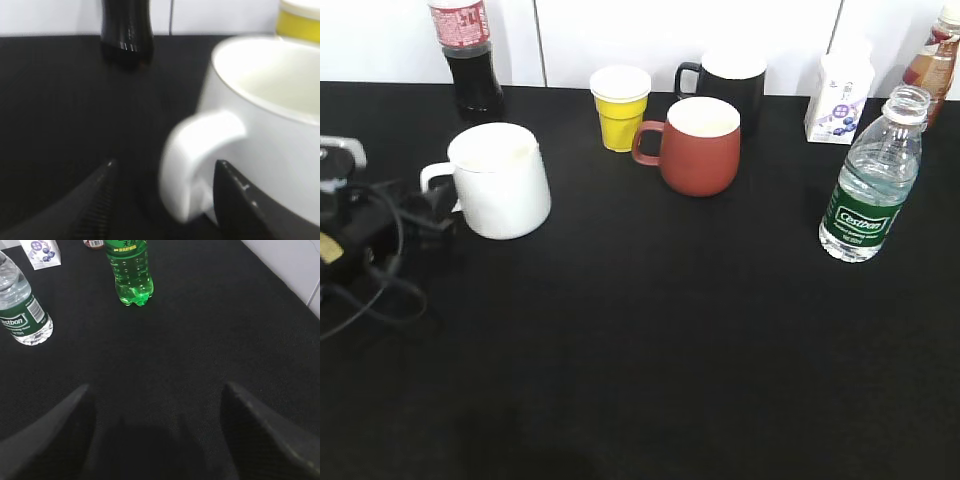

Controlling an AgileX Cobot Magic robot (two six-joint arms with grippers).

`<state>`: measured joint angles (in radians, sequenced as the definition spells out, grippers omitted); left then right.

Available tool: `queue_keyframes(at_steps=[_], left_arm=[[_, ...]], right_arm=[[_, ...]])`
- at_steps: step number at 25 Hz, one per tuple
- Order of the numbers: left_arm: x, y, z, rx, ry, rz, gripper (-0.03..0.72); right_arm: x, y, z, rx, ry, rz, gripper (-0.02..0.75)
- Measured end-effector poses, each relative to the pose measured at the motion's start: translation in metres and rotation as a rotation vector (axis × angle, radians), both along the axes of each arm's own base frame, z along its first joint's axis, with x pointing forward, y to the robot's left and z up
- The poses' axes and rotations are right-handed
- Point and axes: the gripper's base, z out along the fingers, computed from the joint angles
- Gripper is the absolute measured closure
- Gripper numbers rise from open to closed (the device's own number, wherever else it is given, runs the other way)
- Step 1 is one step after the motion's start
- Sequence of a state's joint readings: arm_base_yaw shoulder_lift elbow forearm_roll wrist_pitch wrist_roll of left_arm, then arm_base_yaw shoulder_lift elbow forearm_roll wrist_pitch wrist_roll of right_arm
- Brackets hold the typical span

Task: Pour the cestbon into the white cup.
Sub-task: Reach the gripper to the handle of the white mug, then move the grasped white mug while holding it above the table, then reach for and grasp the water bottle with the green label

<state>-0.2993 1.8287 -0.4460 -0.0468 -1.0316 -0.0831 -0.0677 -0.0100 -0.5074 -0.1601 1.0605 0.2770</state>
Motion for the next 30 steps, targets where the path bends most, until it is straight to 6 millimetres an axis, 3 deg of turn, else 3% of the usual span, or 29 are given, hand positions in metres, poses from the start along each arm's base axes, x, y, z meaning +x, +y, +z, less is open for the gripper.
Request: queue_keyframes(at_steps=[5,8,10,13,14,18,21,25,29,30], left_arm=[[0.015,-0.004,-0.002,0.012,-0.008,0.001,0.229],[0.036,-0.002,-0.006,0.023,-0.008,0.007,0.246],[0.059,-0.004,-0.010,0.067,-0.026,-0.077,0.345],[0.083,-0.012,-0.010,0.084,-0.073,-0.131,0.601],[0.084,-0.013,-0.010,0.084,-0.077,-0.133,0.601],[0.074,-0.016,0.005,0.105,-0.135,-0.202,0.612],[0.050,-0.022,0.046,0.036,-0.264,-0.272,0.613],[0.022,-0.033,0.083,-0.041,-0.337,-0.382,0.615],[0.021,-0.033,0.086,-0.066,-0.325,-0.380,0.615],[0.021,-0.032,0.086,-0.065,-0.321,-0.379,0.615]], right_arm=[[0.000,0.000,0.000,0.000,0.000,0.000,0.146],[0.000,0.000,0.000,0.000,0.000,0.000,0.146],[0.000,0.000,0.000,0.000,0.000,0.000,0.146],[0.000,0.000,0.000,0.000,0.000,0.000,0.146],[0.000,0.000,0.000,0.000,0.000,0.000,0.146],[0.000,0.000,0.000,0.000,0.000,0.000,0.146],[0.000,0.000,0.000,0.000,0.000,0.000,0.146],[0.000,0.000,0.000,0.000,0.000,0.000,0.146],[0.001,0.001,0.001,0.005,-0.005,0.005,0.146],[0.008,0.001,0.011,-0.014,-0.052,0.025,0.146]])
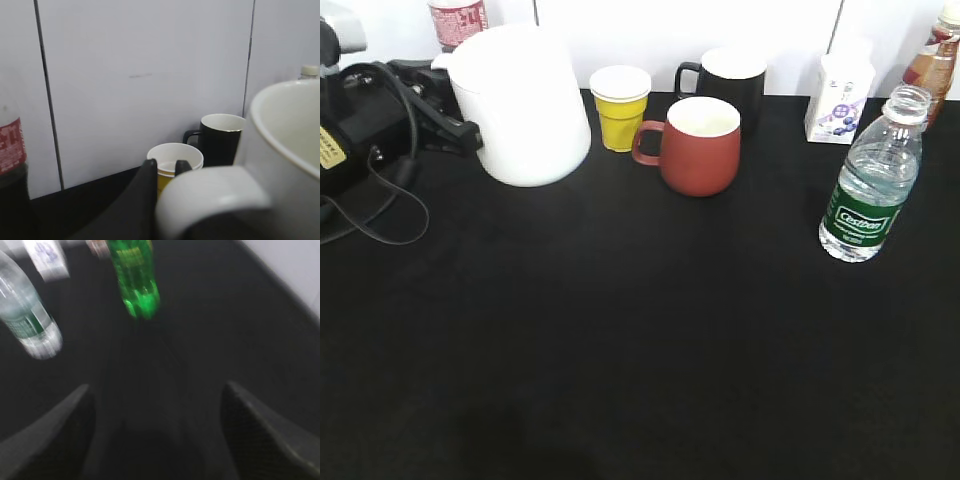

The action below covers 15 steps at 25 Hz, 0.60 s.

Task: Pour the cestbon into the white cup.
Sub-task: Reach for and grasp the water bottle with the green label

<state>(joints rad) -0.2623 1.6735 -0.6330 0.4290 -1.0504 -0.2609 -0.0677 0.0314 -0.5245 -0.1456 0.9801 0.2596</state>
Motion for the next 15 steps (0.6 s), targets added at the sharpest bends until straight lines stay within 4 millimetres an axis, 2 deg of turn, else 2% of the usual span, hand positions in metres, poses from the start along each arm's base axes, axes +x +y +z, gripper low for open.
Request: queue_keyframes(at_steps=[2,4,6,8,9,12,15], left_arm=[[0.000,0.000,-0.001,0.002,0.005,0.000,0.617],[0.000,0.000,-0.001,0.004,0.010,0.001,0.617],[0.000,0.000,-0.001,0.005,0.012,0.002,0.617],[0.000,0.000,-0.001,0.005,0.012,0.002,0.617],[0.000,0.000,-0.001,0.006,0.013,0.002,0.617],[0.000,0.000,-0.002,0.009,0.016,0.002,0.617],[0.000,0.000,-0.002,0.008,0.015,0.002,0.617]], right_arm=[[0.029,0.002,0.030,-0.091,-0.214,0.068,0.146],[0.068,0.003,0.053,-0.147,-0.374,0.110,0.146],[0.116,0.003,0.058,-0.159,-0.433,0.141,0.146],[0.162,0.002,0.034,-0.153,-0.391,0.172,0.146],[0.182,0.002,0.009,-0.149,-0.331,0.192,0.146],[0.202,0.010,-0.034,-0.124,-0.259,0.295,0.146],[0.210,0.021,-0.066,-0.098,-0.179,0.436,0.146]])
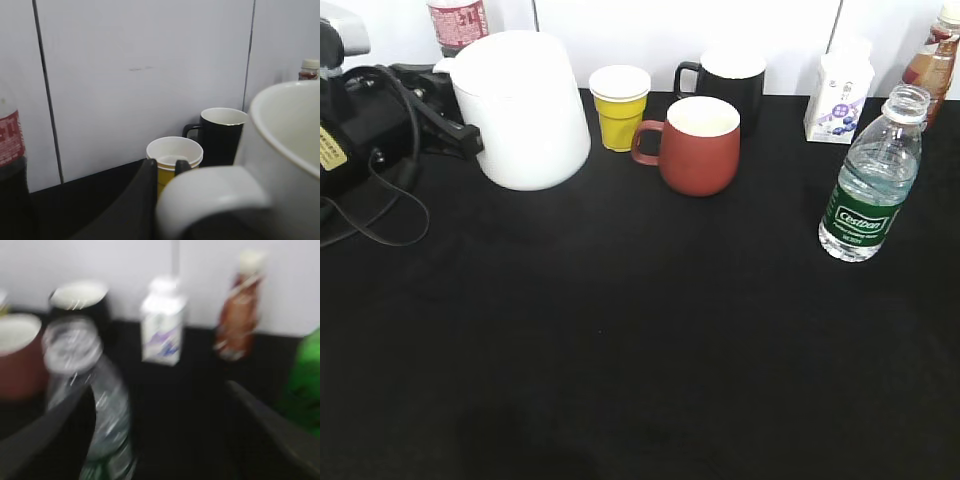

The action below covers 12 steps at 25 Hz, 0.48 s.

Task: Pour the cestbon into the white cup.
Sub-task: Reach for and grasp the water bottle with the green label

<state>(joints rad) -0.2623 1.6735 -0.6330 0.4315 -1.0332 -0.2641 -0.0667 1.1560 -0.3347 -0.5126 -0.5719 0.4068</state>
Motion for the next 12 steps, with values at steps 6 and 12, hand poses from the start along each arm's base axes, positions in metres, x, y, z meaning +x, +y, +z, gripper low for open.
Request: queue_keyframes(at_steps=[6,12], left_arm=[[0.000,0.000,-0.001,0.009,0.013,0.004,0.617],[0.000,0.000,-0.002,0.010,0.013,0.004,0.617]], right_arm=[[0.016,0.006,-0.045,0.068,0.146,0.068,0.086],[0.031,0.012,-0.066,0.089,0.196,0.154,0.059]])
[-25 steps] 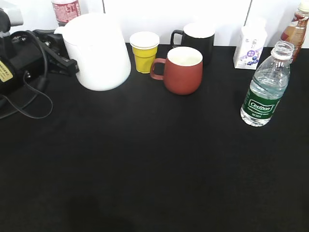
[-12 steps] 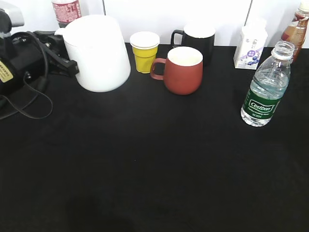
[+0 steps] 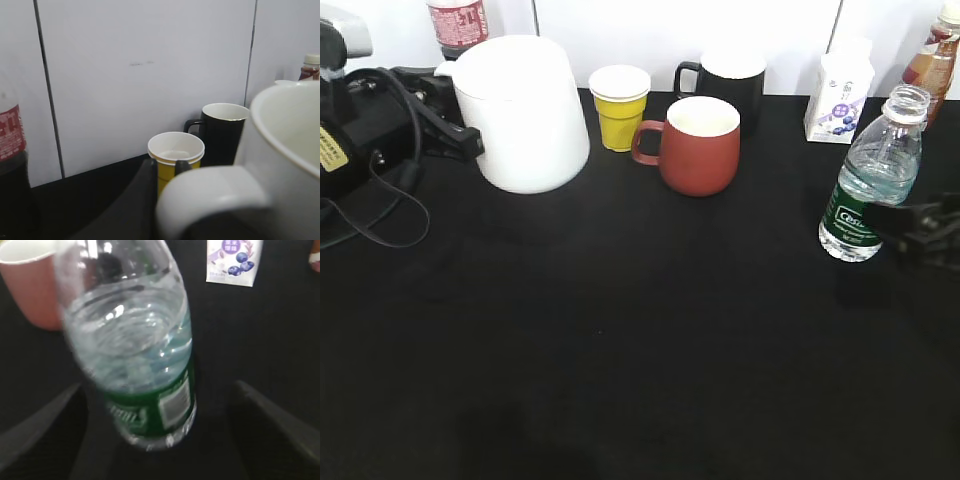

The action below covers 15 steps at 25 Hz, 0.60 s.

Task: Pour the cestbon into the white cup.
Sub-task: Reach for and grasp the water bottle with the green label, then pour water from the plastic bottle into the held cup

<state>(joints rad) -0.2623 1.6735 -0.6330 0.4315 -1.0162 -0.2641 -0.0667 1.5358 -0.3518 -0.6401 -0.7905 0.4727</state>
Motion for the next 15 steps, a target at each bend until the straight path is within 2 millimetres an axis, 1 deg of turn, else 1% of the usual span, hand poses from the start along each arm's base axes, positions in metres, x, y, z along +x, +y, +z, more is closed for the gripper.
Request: queue_keyframes(at_steps=[4,6,9,12,13,14,15], left_arm=[[0.000,0.000,0.000,0.000,0.000,0.000,0.617],[0.000,0.000,0.000,0.000,0.000,0.000,0.617],[0.000,0.000,0.000,0.003,0.004,0.001,0.617],[0.000,0.000,0.000,0.003,0.004,0.001,0.617],[0.000,0.000,0.000,0.003,0.004,0.001,0.617],[0.000,0.000,0.000,0.003,0.004,0.001,0.617],[0.000,0.000,0.000,0.003,0.004,0.001,0.617]], right_arm=[[0.020,0.004,-0.025,0.026,0.015,0.059,0.059],[0.037,0.004,-0.034,0.032,-0.006,0.078,0.059],[0.059,0.007,-0.041,0.071,-0.100,0.113,0.059],[0.063,0.008,-0.040,0.086,-0.172,0.135,0.068],[0.063,0.009,-0.040,0.088,-0.179,0.137,0.083],[0.063,0.009,-0.040,0.087,-0.181,0.138,0.116],[0.063,0.009,-0.040,0.086,-0.183,0.138,0.174]])
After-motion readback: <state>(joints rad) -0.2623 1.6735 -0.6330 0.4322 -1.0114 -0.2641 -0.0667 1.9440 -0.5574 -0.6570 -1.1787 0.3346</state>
